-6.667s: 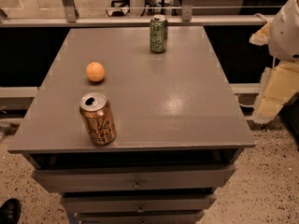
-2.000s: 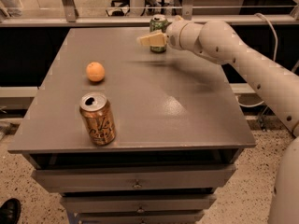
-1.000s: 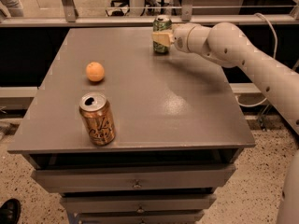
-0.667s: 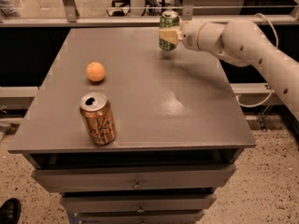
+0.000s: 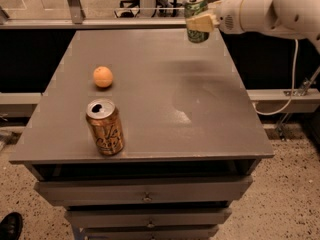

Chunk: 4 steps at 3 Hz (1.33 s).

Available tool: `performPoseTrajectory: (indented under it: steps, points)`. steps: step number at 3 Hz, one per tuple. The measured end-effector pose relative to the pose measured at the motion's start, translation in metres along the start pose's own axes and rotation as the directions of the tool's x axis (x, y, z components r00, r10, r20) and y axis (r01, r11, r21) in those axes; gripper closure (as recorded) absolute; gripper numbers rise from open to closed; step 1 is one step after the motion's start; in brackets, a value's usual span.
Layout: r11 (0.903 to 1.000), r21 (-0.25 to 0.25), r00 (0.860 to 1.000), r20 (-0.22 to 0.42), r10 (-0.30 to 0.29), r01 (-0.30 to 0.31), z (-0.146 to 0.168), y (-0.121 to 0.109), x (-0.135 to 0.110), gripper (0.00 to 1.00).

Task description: Knock green can over

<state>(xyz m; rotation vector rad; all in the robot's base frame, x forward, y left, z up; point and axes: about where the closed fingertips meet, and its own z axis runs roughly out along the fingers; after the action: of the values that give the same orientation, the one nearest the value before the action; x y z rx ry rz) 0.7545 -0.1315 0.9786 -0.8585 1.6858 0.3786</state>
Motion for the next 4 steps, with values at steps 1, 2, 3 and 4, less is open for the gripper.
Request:
performPoseTrajectory:
  steps: [1,2,3,4]
  points:
    - [0.9901,-0.044,0.981,-0.138,-0.138,0.133,-0.03,-0.002,-0.002,1.0]
    - [0.9596,-0.154,0.927,-0.262,-0.27,0.236,-0.036,0.011,0.012,1.0]
    - [0.8927,-0.346,0.83,-0.375,-0.413,0.288,-0.036,0.047,0.045,1.0]
    - [0.8064,-0.527,0.717,-0.449,-0.533,0.269,-0.042,0.082,0.083,1.0]
